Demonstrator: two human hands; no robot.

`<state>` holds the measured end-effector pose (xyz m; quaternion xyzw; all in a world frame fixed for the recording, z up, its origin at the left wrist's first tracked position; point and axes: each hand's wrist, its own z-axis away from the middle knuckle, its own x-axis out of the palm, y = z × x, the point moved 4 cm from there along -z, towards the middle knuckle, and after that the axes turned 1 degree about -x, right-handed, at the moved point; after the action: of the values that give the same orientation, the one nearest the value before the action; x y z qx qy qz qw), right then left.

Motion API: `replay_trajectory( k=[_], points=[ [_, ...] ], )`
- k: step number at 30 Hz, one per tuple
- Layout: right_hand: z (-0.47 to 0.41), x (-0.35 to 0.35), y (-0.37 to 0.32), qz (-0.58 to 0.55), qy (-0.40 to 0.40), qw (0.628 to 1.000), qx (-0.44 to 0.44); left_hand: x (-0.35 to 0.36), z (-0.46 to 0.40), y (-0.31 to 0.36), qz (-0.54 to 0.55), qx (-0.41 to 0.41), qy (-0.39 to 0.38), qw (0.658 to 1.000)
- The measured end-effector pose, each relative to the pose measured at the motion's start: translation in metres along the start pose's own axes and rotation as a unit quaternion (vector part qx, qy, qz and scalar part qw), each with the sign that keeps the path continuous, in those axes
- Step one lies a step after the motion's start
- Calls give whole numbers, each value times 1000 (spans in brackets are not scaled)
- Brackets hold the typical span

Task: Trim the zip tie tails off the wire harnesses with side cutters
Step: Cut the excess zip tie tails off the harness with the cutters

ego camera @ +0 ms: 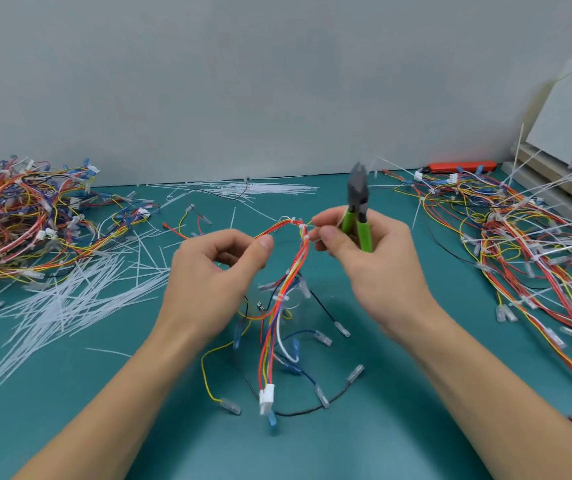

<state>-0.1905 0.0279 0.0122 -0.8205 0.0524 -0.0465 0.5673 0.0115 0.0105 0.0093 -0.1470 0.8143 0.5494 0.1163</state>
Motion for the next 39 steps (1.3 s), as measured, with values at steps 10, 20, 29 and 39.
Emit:
replay_trajectory(
  k=[10,20,29,39],
  points=[
    [10,16,-11,61,-89,991,-80,17,6,-5,177,-145,-144,963],
    [5,5,7,125,-19,992,25,19,7,-12,260,-204,-142,933],
    [6,5,15,344,-113,932,-12,9,-1,-17,301,-197,-62,931],
    [6,7,9,407,-92,908,-33,8,-1,-17,336,-200,-65,918]
  ],
)
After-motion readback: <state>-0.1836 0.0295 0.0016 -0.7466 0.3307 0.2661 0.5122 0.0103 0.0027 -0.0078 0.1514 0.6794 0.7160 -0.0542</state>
